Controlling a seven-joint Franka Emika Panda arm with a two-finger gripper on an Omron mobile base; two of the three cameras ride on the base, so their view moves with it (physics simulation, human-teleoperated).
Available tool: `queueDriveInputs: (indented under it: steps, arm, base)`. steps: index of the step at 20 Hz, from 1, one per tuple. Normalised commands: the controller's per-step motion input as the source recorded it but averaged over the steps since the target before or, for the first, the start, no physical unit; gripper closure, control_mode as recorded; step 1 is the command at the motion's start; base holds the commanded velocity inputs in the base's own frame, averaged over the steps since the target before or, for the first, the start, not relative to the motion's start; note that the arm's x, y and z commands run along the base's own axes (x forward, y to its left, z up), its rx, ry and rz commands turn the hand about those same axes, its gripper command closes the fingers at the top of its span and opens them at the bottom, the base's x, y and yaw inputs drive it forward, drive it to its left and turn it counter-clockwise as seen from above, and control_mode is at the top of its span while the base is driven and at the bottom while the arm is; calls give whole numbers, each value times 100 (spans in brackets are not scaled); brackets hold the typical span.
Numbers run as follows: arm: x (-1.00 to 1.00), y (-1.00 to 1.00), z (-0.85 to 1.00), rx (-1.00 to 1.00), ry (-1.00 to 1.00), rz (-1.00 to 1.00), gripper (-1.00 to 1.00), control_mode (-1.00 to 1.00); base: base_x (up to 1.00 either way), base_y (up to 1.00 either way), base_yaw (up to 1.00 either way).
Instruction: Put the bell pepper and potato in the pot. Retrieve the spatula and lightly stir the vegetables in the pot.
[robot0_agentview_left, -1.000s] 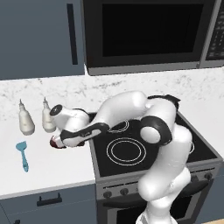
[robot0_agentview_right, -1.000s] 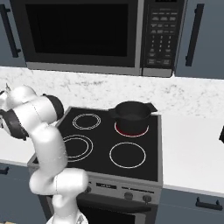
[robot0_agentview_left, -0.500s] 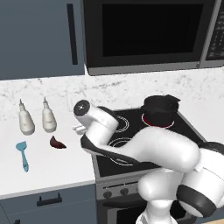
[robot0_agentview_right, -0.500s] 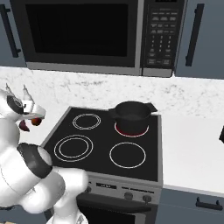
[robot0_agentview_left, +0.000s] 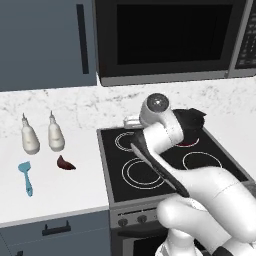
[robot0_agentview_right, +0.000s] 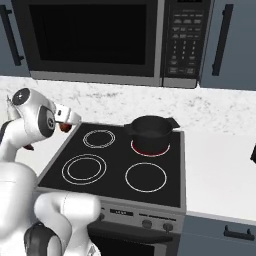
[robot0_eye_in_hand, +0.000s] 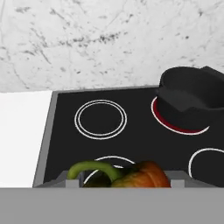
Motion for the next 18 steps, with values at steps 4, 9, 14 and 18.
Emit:
queueDriveInputs:
  steps: [4,9,14,18]
  arm:
    - [2,-100,65,15,-5,-2,100,-100]
    - [1,-100,8,9,-1,0,100,-100]
    - [0,-93,-42,1,-3,0,100,-100]
    - [12,-82,-29,0,-5,-3,100,-100]
  base:
    - [0,0,0]
    - [0,0,0]
    - [0,0,0]
    - [0,0,0]
